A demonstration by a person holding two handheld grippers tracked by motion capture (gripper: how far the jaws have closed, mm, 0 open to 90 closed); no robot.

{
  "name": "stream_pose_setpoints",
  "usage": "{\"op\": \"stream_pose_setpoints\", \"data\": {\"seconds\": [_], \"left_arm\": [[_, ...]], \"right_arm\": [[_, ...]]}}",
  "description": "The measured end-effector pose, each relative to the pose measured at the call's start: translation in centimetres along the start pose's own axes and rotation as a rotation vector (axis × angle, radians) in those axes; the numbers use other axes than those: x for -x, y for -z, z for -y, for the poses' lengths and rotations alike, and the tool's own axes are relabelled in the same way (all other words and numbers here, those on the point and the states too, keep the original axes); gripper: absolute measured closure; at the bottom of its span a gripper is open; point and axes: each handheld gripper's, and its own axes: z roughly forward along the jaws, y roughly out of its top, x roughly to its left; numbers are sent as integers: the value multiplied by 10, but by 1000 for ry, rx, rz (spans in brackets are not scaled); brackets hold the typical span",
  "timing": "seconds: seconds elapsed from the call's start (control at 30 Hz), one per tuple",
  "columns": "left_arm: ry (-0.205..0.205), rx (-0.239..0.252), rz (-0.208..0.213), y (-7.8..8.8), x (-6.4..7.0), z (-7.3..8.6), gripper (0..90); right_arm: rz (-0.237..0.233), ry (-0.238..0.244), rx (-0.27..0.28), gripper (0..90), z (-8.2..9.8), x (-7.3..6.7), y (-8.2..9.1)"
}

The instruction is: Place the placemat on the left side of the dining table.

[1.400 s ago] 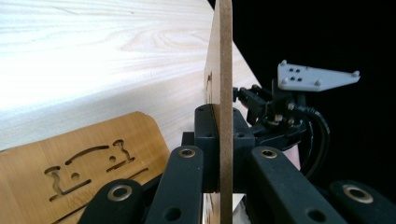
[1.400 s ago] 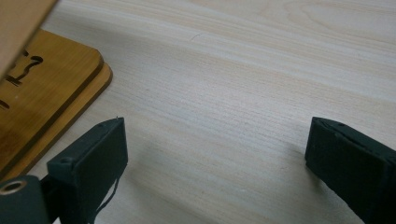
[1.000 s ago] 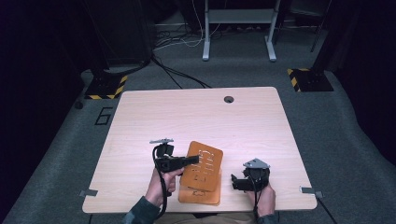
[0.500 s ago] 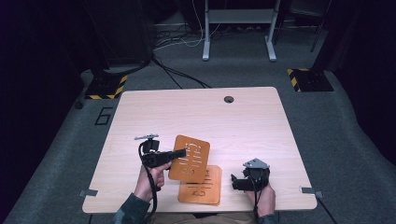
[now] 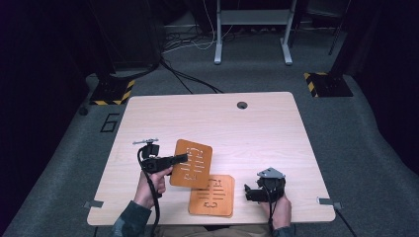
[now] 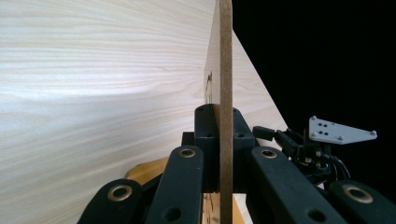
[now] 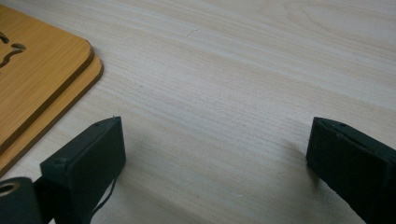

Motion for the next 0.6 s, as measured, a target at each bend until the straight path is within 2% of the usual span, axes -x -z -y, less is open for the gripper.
{"op": "stream_pose_setpoints", "data": {"seconds": [0.6], "left_arm": [[46, 1, -41, 20, -27, -19, 862]], "right_arm": [[0, 0, 0, 37, 0, 0, 0]]}}
